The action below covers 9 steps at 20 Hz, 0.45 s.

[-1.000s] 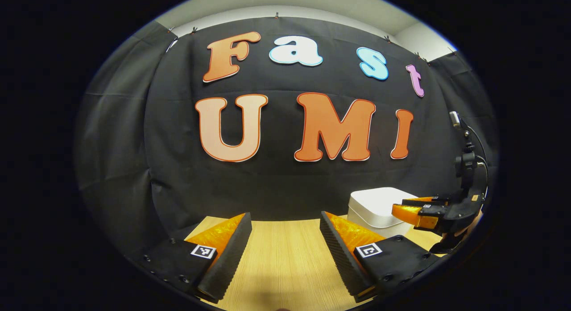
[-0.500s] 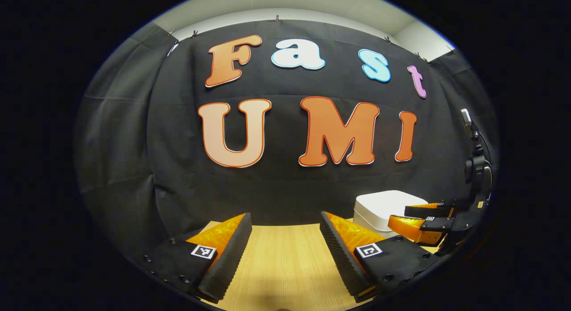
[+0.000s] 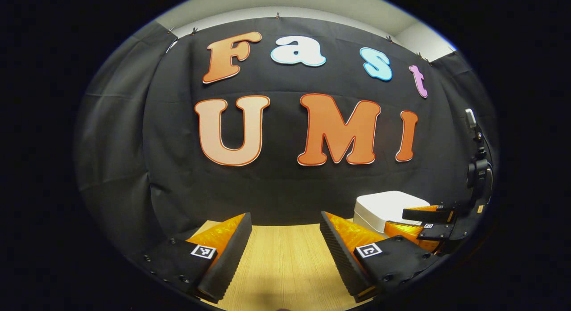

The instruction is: Press the lid of the desktop garbage bin to open it, pick up the crumpled paper on the desktop and throw it into the bin, then pick up the pop can on the desktop and drop it into the bin, and finally close the garbage bin lid.

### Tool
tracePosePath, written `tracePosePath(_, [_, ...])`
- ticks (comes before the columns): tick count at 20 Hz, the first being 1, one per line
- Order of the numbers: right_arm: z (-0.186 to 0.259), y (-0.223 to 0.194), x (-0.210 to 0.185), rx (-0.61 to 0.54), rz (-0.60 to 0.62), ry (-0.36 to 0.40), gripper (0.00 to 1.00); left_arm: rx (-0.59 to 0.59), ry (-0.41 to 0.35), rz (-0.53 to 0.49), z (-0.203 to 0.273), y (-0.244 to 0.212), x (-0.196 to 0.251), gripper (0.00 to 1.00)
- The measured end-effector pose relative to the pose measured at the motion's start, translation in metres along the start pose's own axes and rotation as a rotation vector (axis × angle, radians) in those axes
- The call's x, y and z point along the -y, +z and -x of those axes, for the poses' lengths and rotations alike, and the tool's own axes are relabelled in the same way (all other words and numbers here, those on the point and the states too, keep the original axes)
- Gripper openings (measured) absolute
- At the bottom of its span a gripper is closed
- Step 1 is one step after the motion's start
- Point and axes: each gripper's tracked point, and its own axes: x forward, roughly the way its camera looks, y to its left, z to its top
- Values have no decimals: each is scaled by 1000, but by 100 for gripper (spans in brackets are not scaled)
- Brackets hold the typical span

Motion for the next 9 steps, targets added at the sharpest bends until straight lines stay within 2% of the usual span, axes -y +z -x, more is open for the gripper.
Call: tracePosePath(9, [-6, -8, 0, -30, 20, -16, 80, 11, -26, 1, -15, 3, 1, 98])
